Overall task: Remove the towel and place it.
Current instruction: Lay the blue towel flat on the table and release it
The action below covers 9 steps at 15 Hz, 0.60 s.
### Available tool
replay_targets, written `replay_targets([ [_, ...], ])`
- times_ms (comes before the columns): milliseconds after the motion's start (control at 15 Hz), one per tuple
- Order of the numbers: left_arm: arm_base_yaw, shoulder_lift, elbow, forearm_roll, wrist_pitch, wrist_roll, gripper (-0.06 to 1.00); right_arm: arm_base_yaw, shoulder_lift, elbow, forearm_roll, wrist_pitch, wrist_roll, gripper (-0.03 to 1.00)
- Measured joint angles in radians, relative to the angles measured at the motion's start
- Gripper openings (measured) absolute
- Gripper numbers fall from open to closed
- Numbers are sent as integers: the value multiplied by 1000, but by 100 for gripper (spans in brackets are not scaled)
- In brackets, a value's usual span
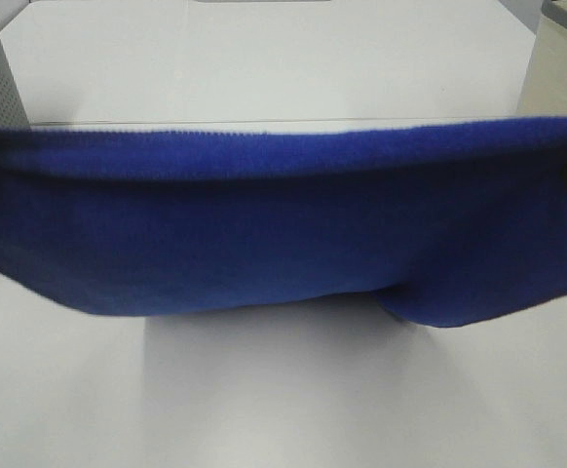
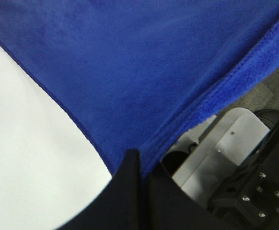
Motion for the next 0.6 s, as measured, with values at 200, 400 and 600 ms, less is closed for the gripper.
replay_targets([
  [200,-87,-12,109,-42,-3,0,0,0,-61,130,-23,1,8,2],
  [400,-305,-15,152,-33,3,-39,0,0,-161,241,-21,6,38,2],
  [600,-390,-15,189,-42,3,-107,0,0,-263,289,-6,7,65,2],
])
